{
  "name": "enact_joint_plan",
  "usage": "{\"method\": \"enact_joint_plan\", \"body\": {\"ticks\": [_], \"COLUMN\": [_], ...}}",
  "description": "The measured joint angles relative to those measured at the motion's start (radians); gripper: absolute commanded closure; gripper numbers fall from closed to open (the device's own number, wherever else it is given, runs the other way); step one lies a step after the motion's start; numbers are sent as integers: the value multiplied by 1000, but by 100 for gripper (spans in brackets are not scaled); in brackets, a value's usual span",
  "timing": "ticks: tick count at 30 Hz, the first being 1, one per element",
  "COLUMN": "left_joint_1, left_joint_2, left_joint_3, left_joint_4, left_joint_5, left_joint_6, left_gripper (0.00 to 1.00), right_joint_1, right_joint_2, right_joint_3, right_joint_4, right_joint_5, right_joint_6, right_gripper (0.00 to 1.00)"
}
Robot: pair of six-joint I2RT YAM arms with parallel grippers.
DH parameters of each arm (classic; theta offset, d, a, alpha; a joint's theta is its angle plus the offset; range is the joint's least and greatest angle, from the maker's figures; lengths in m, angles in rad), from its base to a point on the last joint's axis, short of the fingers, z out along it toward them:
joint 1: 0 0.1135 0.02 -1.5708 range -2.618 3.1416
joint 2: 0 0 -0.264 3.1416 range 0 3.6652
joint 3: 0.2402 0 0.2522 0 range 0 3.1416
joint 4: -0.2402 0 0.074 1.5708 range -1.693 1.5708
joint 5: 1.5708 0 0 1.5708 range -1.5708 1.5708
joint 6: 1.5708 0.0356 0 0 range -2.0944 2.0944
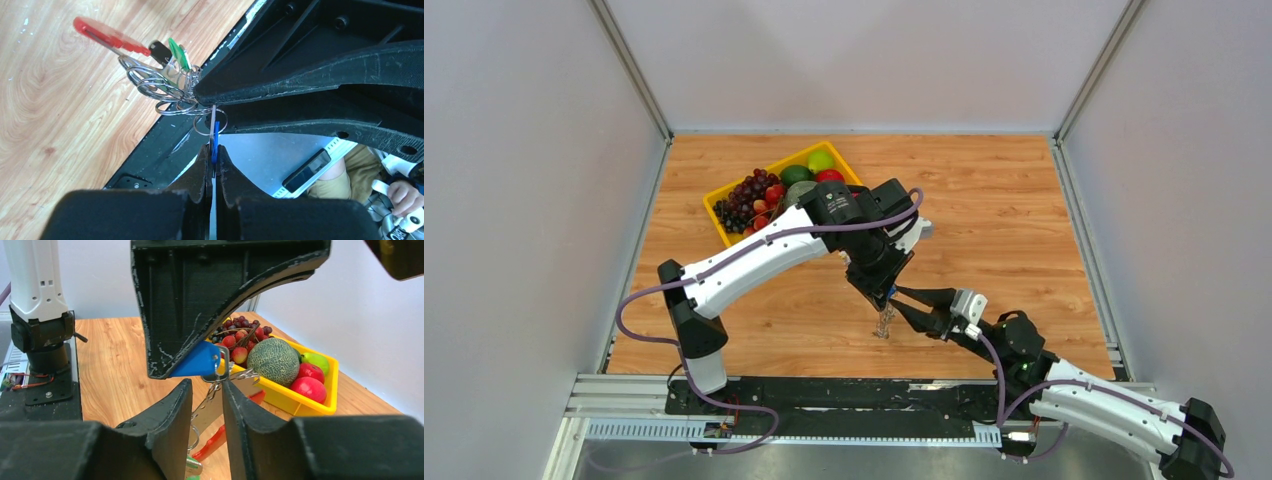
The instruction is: Remove the keys from the keyring
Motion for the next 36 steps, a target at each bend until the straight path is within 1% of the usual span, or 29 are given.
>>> {"method": "enact_joint_plan", "body": {"ticks": [1,4,6,10,13,15,20,25,30,36], "left_joint_1": [-1,-5,-7,-7,-3,-1,18,27,43,51], "left_joint_2": [-1,-5,-5,-10,-17,-32,-92,-122,-134,-136], "left_joint_3": [-4,-9,-11,-16,-20,-31,-100,-181,-271,-338], "left_joint_4": [3,8,13,18,27,37,92,153,206,250], "left_joint_5": [3,10,6,-3,-7,-10,-2,29,85,119], "left_joint_6": [0,-1,-1,-4,-6,-8,-16,-25,-27,-27], "left_gripper": [100,100,100,100,100,100,100,100,100,100], "right_joint_1": [0,0,0,0,0,0,0,-1,-2,-2], "right_joint_2": [0,0,0,-6,-36,-69,-178,-224,-224,-144], "right_joint_3": [0,-12,-17,-18,-18,-18,-32,-43,-68,-77], "right_joint_4": [11,39,42,34,13,-7,-39,-76,-78,-11], "right_joint_5": [5,21,22,23,24,31,29,9,-14,-51], "right_joint_6": [5,18,24,28,32,37,46,60,76,98], "right_gripper": [72,91,94,95,100,100,100,100,100,100]}}
